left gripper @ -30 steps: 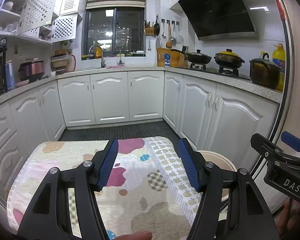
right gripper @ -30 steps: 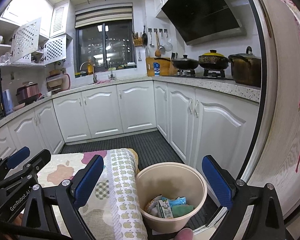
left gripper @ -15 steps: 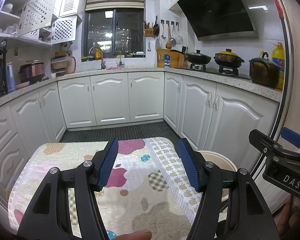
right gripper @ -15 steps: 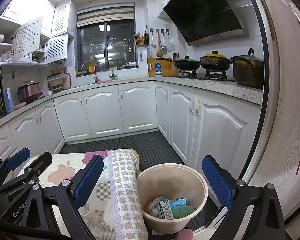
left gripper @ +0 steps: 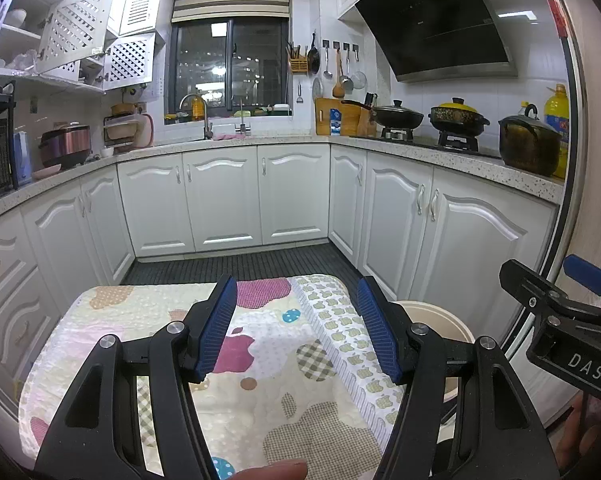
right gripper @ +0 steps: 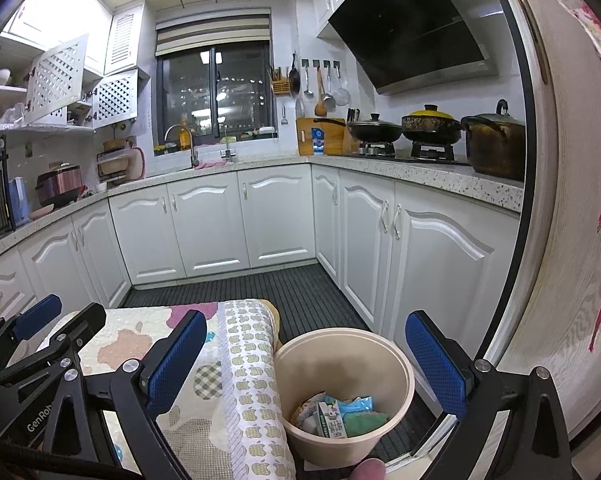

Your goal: Collect trash

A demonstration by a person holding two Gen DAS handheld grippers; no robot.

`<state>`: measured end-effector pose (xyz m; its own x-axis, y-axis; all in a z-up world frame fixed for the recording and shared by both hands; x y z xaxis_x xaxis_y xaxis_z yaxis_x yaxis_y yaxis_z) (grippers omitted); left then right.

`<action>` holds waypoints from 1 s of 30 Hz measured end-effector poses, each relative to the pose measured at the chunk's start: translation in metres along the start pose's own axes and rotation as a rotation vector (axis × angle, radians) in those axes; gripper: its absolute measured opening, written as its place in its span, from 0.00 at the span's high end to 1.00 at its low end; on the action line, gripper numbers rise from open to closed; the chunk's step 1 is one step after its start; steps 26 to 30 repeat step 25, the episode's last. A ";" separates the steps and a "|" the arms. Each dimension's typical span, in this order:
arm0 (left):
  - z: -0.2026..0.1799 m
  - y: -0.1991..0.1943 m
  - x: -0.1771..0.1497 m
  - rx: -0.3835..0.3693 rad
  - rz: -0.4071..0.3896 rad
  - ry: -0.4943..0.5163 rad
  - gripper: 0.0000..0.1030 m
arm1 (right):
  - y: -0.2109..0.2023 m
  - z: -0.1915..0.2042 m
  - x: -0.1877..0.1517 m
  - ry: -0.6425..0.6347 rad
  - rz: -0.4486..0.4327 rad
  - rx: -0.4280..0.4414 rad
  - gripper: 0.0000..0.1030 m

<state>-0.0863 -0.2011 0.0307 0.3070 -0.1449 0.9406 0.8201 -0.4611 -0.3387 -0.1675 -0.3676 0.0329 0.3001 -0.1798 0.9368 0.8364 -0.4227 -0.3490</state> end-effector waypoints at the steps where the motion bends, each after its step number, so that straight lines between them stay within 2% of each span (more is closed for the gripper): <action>1: 0.000 0.000 0.000 0.000 0.001 0.000 0.40 | 0.000 -0.001 0.000 0.000 0.001 0.000 0.04; 30: 0.003 0.012 -0.007 -0.018 0.027 0.013 0.40 | 0.020 -0.005 -0.004 -0.007 0.061 -0.007 0.03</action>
Point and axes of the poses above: each gripper's, at about its wrist camera, not at the fingertips, and y roughly the way its jaws point, z to its left, x to its top, the point moved 1 cm from there along y, roughly the way its jaws point, and after that the axes turned 2 degrees about -x, right-handed, at the moved point
